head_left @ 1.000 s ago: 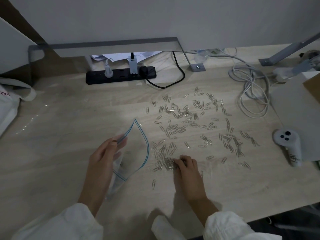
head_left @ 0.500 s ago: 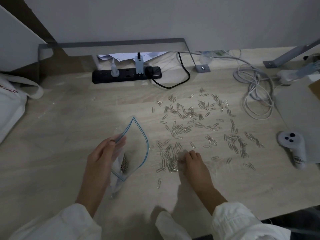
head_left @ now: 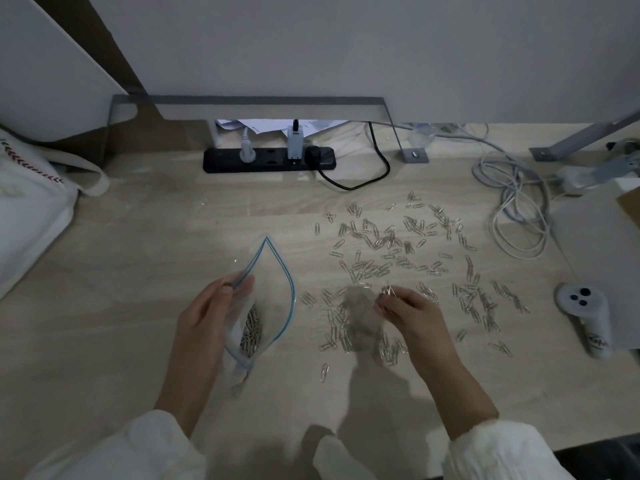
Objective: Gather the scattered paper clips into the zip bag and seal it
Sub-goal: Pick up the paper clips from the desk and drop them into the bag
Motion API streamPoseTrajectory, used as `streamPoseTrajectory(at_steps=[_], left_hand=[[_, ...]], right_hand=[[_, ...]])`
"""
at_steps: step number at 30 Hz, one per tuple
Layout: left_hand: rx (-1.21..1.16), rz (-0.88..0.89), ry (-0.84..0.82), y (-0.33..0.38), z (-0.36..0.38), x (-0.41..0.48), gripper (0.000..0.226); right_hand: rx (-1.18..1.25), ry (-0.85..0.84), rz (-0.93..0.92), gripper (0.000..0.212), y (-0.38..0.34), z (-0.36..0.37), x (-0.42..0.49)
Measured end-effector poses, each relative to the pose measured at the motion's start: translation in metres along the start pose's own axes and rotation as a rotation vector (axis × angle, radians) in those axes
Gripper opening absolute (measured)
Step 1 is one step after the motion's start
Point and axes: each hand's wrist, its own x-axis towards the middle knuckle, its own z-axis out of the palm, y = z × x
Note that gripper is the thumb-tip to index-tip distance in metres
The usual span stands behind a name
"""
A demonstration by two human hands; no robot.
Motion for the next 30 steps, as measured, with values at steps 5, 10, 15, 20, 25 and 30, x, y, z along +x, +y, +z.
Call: streamPoseTrajectory(at_steps=[5, 10, 15, 20, 25, 30], left_hand=[[-0.038, -0.002, 0.017, 0.003, 0.003, -0.004, 0.026], [-0.023, 0.027, 0.033, 0.006, 0.001, -0.006, 0.024], [0.005, 0.036, 0.076, 0.007, -0.012, -0.002, 0.026], [-0.017, 0.043, 0.141, 0.007, -0.026, 0.001, 0.028], [-0.028, 0.058, 0.151, 0.013, -0.031, 0.007, 0.029], [-0.015, 0.076, 0.117, 0.020, -0.027, 0.018, 0.029]], right_hand=[[0.084, -0.328, -0.161, 0.012, -0.054, 0.060, -0.053], [-0.304, -0.424, -0.374, 0.019, -0.048, 0.107, -0.074], [-0.597, -0.503, -0.632, 0.024, -0.036, 0.112, -0.075], [-0.610, -0.122, -0.636, 0.024, -0.020, 0.093, -0.028], [-1.308, -0.508, -0.659, 0.047, 0.059, 0.091, 0.007], [-1.583, -0.552, -0.639, 0.052, 0.098, 0.093, 0.016]])
